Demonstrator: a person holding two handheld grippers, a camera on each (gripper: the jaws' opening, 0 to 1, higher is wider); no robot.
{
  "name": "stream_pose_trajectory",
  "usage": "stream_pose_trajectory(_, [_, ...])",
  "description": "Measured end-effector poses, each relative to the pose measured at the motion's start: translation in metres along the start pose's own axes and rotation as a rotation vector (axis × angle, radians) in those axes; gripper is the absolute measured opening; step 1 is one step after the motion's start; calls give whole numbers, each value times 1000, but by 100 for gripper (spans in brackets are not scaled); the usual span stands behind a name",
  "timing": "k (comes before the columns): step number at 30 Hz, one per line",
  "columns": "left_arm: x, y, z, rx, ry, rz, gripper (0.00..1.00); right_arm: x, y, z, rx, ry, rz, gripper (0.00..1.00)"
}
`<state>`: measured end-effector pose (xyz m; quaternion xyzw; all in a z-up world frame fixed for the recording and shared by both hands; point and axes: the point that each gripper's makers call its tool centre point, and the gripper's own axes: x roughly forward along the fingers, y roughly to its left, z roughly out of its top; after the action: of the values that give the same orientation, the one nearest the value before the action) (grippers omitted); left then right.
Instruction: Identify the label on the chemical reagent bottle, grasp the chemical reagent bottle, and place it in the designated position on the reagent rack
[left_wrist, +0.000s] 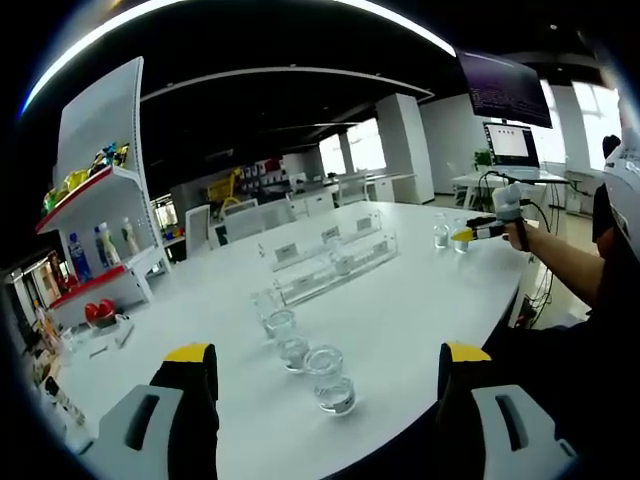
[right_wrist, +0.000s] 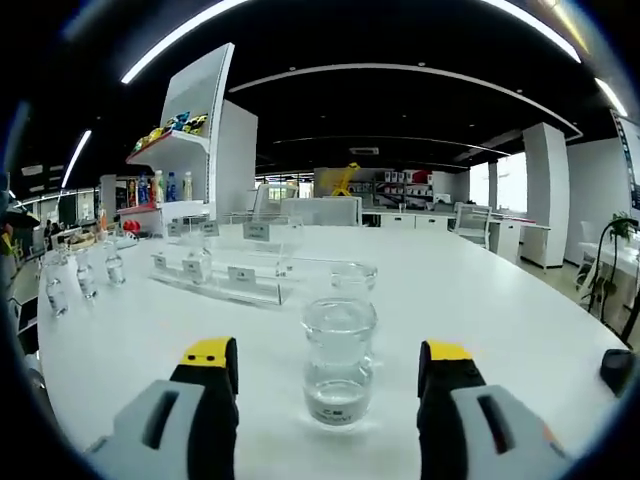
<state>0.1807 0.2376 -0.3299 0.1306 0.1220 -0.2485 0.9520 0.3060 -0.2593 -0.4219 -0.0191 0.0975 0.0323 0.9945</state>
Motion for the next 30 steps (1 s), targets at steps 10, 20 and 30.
stream_pose_trajectory(10, [1,1,0,7,4,-4,91,-1,-2,3,-7,-12,-19,55])
stream_pose_trajectory(20, [1,2,-3,7,9,-2,91,2,2,5,39,-8,5,48])
stream_pose_trajectory(30, [4,3,-4,9,14,-3,90,2,1,10,144,-19,47,43])
